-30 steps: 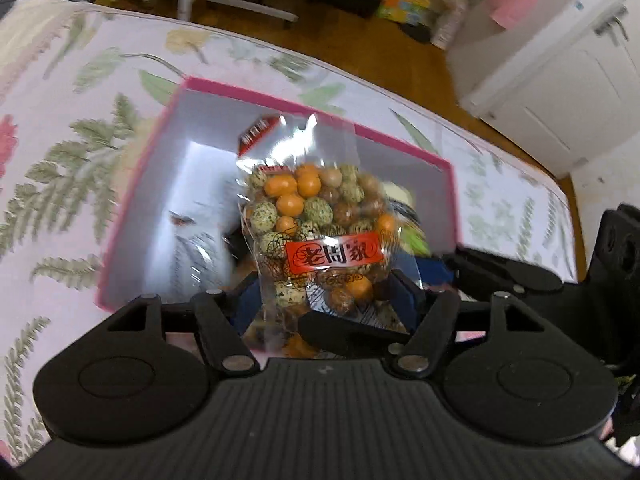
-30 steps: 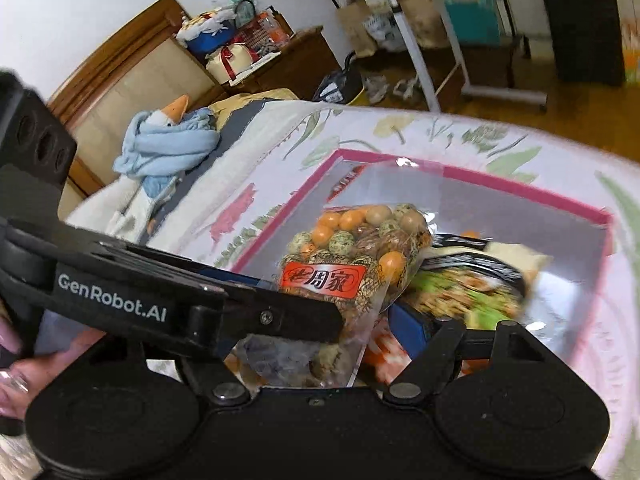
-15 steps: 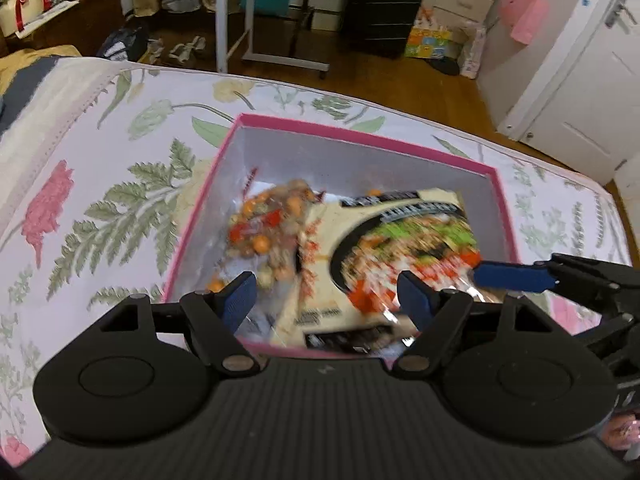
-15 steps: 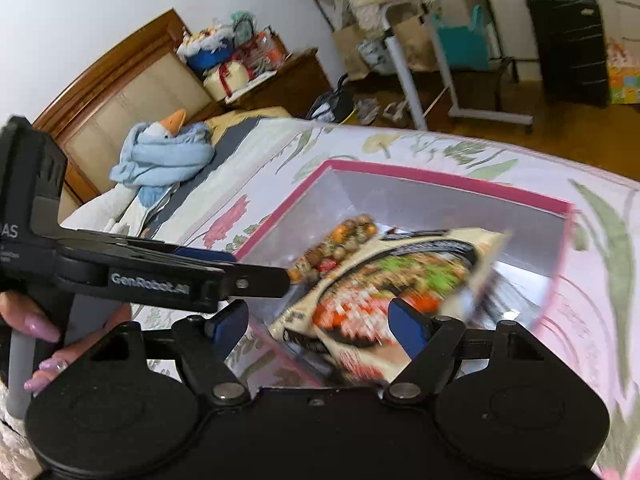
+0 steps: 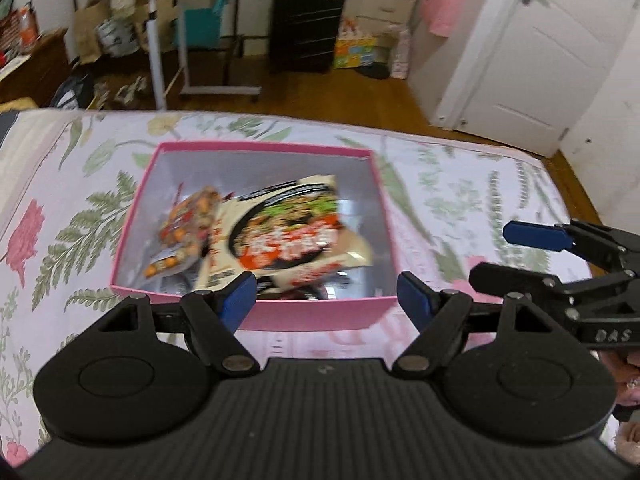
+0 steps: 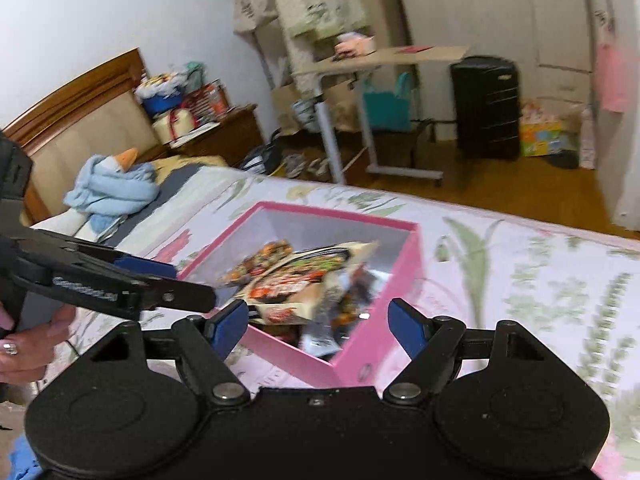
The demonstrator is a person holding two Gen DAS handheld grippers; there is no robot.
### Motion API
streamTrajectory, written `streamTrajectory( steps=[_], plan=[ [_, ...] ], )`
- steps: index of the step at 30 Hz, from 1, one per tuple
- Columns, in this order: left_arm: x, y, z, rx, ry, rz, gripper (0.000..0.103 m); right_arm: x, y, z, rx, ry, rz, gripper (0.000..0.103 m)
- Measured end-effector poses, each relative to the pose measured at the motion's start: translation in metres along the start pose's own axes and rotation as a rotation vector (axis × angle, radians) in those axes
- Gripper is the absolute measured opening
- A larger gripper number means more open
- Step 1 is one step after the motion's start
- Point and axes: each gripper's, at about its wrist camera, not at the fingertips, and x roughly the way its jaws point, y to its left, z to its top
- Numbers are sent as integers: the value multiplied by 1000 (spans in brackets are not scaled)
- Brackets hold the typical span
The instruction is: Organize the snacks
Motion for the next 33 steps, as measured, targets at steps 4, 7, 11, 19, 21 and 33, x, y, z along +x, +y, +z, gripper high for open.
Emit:
streamTrajectory(
  steps=[4,7,11,19,21,33],
  plan=[
    [-15,-28,-5,36,-15,-27,77,-31,-9,-11,8,-13,-89,82],
    [-22,-46,-10,51,-22,-47,77,-53,-15,-20,22,-26,-156,82],
    [-28,-64,-17,57,-32,-60,77,-75,-22,-34,56,-52,-222,82],
    [-24,-83,-35,54,-33,-47,77,-97,-25,-60,120,-91,-308,82],
    [-20,-86,-40,56,-26,-38,77,-100,-24,-63,115,-92,-326,82],
    [-8,-98,-60,39,-39,37,77,-106,-25,-83,108,-115,-419,83]
  ],
)
